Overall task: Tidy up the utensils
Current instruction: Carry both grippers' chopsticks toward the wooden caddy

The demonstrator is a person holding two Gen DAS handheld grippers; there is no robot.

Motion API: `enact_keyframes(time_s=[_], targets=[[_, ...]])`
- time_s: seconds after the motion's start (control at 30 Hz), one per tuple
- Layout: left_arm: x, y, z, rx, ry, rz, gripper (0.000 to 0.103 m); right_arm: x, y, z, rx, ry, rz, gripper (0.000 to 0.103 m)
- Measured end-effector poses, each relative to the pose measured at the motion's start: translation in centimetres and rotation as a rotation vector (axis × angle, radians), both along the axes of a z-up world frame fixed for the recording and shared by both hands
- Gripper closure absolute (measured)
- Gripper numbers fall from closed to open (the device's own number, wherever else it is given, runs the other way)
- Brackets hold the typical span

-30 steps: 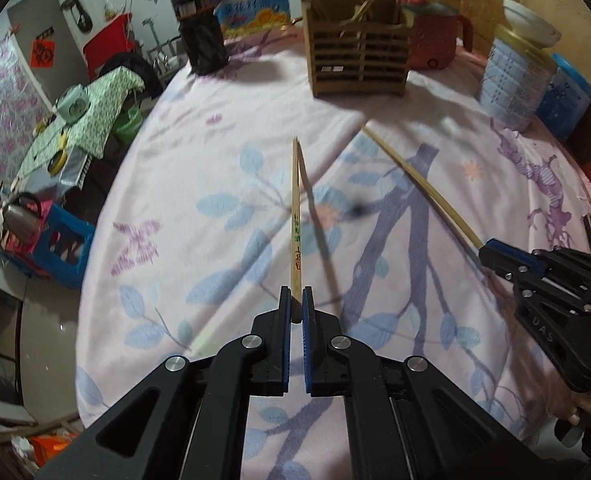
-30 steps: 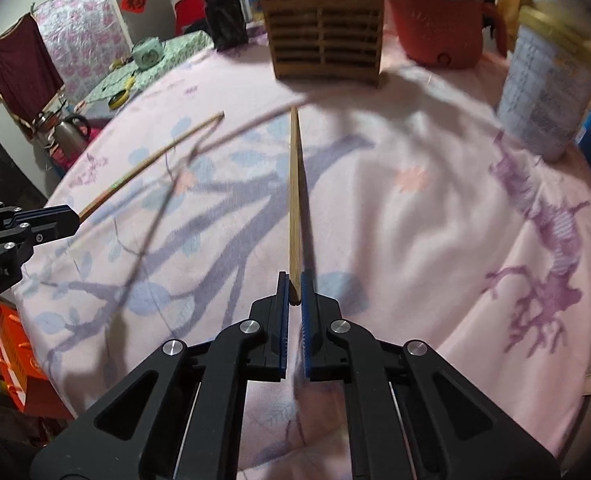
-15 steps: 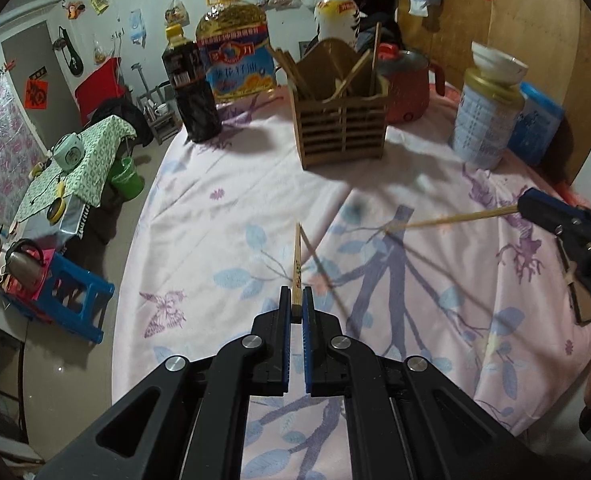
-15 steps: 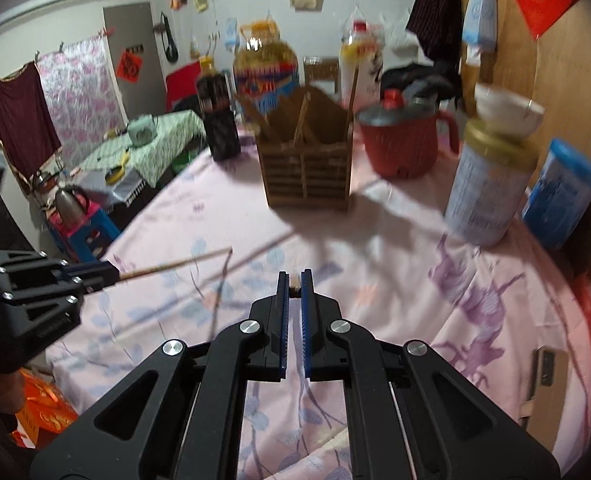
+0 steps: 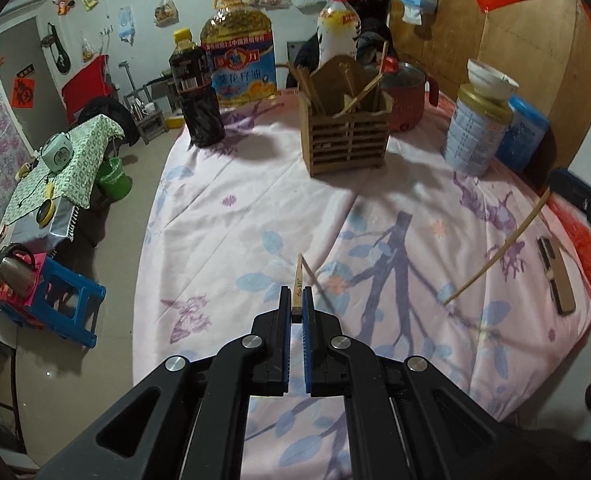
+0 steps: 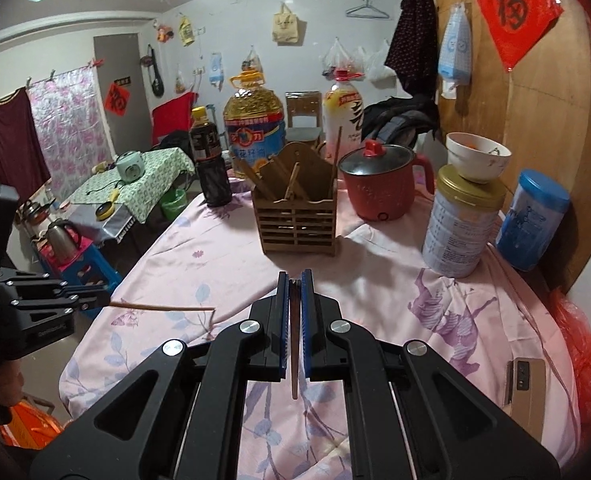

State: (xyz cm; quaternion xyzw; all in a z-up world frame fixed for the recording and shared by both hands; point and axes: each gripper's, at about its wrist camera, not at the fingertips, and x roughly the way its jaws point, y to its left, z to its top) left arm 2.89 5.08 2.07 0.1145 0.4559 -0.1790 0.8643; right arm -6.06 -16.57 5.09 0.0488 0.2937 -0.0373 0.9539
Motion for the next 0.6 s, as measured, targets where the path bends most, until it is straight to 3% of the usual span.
enact_keyframes(time_s=[0.17,0.3,0.43,0.6], targets=[[0.7,2.2,-0.8,0.006,0.106,-0.039,0.097,-0.1,0.1,-0.1,0.028,0.006,-0.056,0.096],[1.6,2.8,-0.6,0.015,0.147,-0.073,0.097,-0.2,0.5,-0.2,0.025,0.005,-0.092,0.096],[3.4,2.5,0.8,-0.012,0.107,-0.089,0.097,0.2,0.6,-0.3,0.021,0.002,-0.102,0.096],[5.7,1.1,2.5,-0.068,0.027,-0.043,0.097,1.6,0.0,0.0,0.021,-0.006,-0.058,0.096]])
